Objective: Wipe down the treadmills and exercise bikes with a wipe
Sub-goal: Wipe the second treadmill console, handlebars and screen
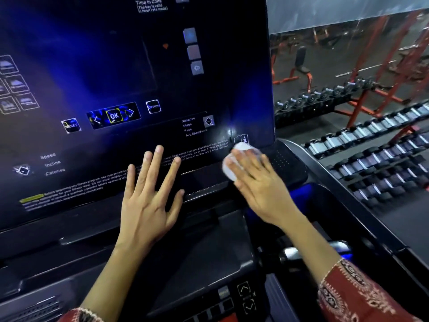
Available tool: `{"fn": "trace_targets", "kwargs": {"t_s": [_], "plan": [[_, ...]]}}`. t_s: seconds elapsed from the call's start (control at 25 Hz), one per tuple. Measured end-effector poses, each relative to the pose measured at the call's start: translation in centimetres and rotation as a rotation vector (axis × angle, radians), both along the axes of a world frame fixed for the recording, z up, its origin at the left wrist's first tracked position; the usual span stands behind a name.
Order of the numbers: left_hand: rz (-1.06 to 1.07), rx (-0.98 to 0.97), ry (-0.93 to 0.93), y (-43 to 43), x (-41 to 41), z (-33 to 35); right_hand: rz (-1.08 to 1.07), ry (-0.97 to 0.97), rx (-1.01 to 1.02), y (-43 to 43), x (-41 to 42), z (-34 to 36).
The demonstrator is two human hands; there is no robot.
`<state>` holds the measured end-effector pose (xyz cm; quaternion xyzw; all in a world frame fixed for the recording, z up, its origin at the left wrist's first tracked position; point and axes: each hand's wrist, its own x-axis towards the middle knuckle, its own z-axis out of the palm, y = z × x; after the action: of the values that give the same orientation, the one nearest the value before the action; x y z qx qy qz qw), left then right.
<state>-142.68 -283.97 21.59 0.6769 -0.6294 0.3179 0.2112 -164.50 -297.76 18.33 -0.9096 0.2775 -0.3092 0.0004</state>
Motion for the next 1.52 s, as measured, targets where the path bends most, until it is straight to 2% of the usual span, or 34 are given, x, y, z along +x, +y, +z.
{"fn": "trace_targets", "kwargs": {"t_s": [0.08, 0.16, 0.24, 0.32, 0.56, 0.76, 0.84, 1.0, 1.08, 1.2, 1.28, 1.52], "plan": [[0.006, -0.011, 0.016, 0.1, -0.2, -0.1, 0.016, -0.063, 0.089, -0.2, -0.9, 0.1], [0.006, -0.008, 0.025, 0.3, -0.1, -0.2, 0.226, 0.002, 0.135, 0.9, 0.8, 0.8], [0.003, -0.002, 0.019, 0.8, 0.5, -0.3, 0.423, 0.102, 0.091, 2.8, 4.1, 1.6], [0.029, 0.0, 0.019, 1.8, 1.2, -0.5, 0.528, 0.144, 0.032, 3.9, 5.9, 2.0], [0.113, 0.013, 0.091, 4.7, 3.1, -0.8, 0.429, 0.041, 0.063, 0.6, 0.2, 1.3], [0.102, 0.032, 0.09, 5.0, 3.6, -0.9, 0.638, 0.13, 0.047, 6.3, 7.9, 1.8], [0.112, 0.033, 0.091, 5.7, 4.3, -0.8, 0.706, 0.153, 0.058, 5.4, 7.2, 2.3], [0.119, 0.034, 0.116, 6.9, 5.2, -1.2, 0.624, 0.064, -0.081, 2.4, 3.2, 1.9], [0.116, 0.031, 0.132, 6.9, 5.1, -1.5, 0.616, 0.024, -0.129, 3.6, 5.0, 1.7], [0.105, 0.03, 0.134, 6.9, 5.4, -1.6, 0.73, -0.028, -0.135, 7.6, 10.9, 1.4], [0.092, 0.031, 0.134, 7.0, 5.6, -1.6, 0.757, -0.019, -0.132, 7.6, 11.5, 1.7], [0.092, -0.002, 0.131, 6.8, 5.4, -1.8, 0.43, -0.004, -0.251, 3.0, 3.4, 2.0]]}}
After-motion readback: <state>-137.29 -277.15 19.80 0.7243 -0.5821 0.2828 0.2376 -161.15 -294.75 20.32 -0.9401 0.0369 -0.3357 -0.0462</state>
